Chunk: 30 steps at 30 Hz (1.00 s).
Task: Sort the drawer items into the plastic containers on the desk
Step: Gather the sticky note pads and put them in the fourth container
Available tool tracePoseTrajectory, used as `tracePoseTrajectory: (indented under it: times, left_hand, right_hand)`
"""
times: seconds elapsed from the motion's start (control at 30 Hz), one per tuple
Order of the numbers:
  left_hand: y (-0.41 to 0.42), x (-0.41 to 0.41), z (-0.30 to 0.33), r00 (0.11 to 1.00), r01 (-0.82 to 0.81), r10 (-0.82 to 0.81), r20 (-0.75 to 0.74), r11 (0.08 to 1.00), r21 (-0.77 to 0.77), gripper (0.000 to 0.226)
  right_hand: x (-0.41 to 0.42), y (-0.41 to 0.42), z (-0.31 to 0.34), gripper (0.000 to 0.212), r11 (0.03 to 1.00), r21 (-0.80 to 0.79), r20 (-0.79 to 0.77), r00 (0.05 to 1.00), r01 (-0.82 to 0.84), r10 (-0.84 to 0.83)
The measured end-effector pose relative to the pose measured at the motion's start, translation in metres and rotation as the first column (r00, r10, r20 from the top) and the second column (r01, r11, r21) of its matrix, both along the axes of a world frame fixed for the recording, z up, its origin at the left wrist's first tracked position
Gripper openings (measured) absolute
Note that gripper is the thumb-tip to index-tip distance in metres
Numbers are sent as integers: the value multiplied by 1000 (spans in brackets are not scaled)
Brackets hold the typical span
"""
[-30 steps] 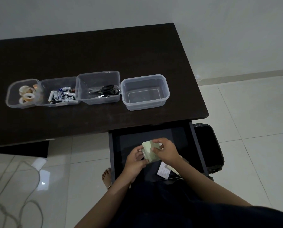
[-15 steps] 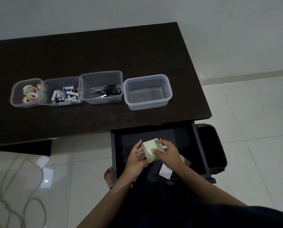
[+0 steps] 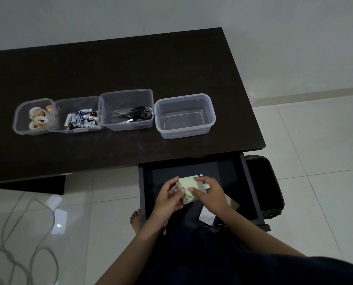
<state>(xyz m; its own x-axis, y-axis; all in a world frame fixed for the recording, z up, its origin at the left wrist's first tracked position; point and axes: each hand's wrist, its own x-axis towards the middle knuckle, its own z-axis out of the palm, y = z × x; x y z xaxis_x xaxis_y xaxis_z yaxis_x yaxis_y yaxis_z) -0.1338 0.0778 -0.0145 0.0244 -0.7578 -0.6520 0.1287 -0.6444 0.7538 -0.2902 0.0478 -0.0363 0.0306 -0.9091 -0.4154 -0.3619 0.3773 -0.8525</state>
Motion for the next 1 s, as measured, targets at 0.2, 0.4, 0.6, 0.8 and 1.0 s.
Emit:
tracePoseTrajectory:
  times: [0.2, 0.4, 0.6, 0.8, 1.0]
  left_hand:
    - [-3, 0, 0, 1000, 4, -4, 29, 1000, -9, 47]
    - [-3, 3, -4, 995, 88, -86, 56, 996, -25, 54]
    - [0, 4, -8, 990, 136, -136, 31, 991, -12, 51]
    - [1, 6, -15, 995, 92, -92, 46, 996, -7, 53]
    - [5, 10, -22, 995, 83, -83, 57, 997, 9, 54]
  right_hand:
    - [4, 3, -2, 29, 1000, -25, -10, 1000, 9, -9]
    - [6, 1, -4, 30, 1000, -11, -22, 1000, 10, -11]
    - [4, 2, -6, 31, 1000, 25, -4, 1000, 11, -11]
    - [-20, 1, -13, 22, 998, -29, -40, 998, 55, -56]
    - [-73, 4, -37, 32, 991, 122, -423, 900, -56, 103]
